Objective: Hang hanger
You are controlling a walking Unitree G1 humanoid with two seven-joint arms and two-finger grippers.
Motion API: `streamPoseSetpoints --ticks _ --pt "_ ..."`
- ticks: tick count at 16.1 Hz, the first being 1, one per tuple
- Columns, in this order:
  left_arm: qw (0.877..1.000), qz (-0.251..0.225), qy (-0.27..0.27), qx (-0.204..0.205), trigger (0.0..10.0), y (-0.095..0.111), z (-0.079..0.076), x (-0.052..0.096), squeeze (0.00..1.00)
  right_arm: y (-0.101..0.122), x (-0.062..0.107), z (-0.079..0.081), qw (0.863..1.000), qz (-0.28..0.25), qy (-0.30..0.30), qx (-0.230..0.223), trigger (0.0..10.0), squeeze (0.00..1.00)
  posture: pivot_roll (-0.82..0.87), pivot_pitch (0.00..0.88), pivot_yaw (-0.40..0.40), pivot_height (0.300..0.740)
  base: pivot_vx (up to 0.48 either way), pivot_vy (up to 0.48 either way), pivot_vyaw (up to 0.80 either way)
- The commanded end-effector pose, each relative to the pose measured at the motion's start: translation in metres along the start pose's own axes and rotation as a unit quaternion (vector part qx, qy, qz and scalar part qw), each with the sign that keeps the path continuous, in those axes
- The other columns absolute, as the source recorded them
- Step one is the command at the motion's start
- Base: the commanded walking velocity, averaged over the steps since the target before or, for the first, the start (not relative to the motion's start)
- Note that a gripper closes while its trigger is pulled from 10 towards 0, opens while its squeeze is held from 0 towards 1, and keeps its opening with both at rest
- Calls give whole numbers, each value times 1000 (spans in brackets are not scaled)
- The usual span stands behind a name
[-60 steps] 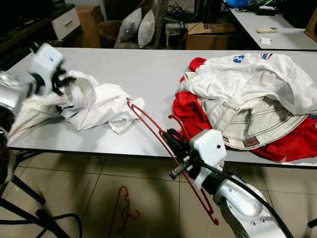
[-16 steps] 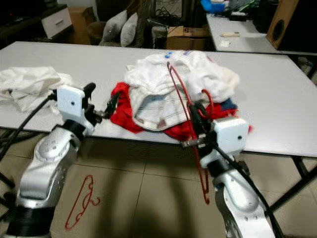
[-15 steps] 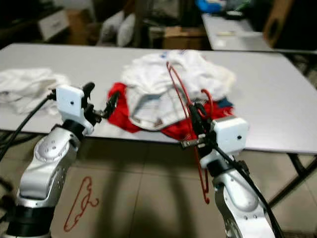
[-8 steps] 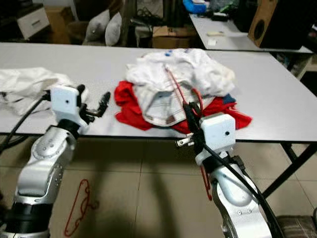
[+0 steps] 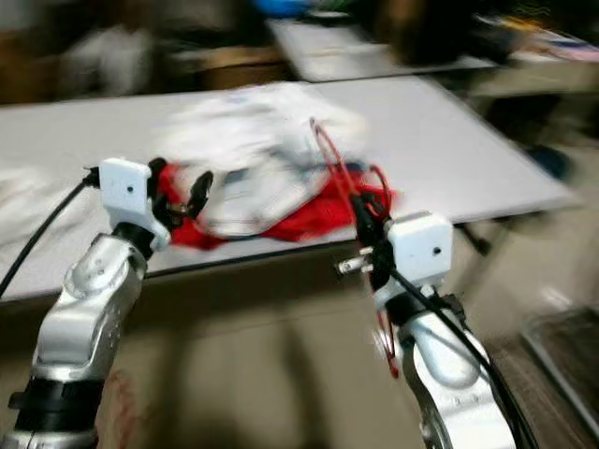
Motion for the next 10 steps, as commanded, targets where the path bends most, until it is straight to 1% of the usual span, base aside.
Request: streamPoseSetpoints --ticks 1,6,10 --pt "1000 1 -2 0 10000 2 0 -1 0 2 -2 -1 1000 -4 -1 3 10000 0 -106 0 48 740 382 0 0" --pt "1000 -1 -2 -4 10000 3 1 -2 0 7 -3 0 1000 -18 13 5 10000 0 -103 0 52 740 382 0 0" --pt "1000 2 4 -6 10000 4 5 -2 0 15 -5 -7 999 -40 21 19 10000 0 -97 0 51 740 352 0 0"
Point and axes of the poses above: a point about 5 cm out from each wrist's last joint towards the gripper, its own x axis pointing back from the gripper into the wrist, its own y axis along the axis of the wrist's last joint, z = x × y, the point moved 3 cm from there along -x, pointing out of the wrist towards the gripper, and after that the axes turned 14 degrees about x, right-handed, at the moved point
